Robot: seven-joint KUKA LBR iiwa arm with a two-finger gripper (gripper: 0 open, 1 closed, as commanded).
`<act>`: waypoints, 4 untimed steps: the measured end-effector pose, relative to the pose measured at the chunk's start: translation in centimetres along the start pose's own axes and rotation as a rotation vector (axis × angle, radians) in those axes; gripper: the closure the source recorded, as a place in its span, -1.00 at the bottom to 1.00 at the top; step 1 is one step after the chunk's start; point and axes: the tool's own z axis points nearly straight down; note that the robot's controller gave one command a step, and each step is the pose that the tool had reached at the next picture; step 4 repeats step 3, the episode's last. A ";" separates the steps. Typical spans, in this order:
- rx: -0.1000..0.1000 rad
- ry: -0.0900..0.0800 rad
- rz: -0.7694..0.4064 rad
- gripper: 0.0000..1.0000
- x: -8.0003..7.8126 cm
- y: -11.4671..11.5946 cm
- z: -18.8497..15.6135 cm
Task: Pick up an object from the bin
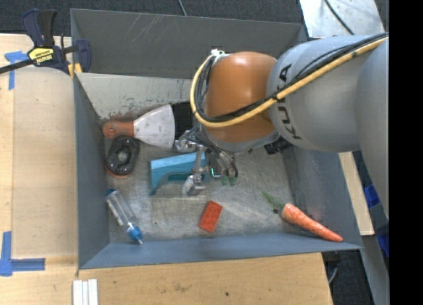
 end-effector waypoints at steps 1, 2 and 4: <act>-0.001 0.010 -0.125 1.00 -3.8 -0.8 6.7; -0.001 0.010 -0.125 1.00 -3.8 -0.8 6.7; 0.002 0.003 -0.146 1.00 -3.3 -1.8 -6.2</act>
Offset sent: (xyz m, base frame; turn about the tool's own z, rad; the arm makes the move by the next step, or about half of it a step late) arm 0.0000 0.0000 0.0000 0.0000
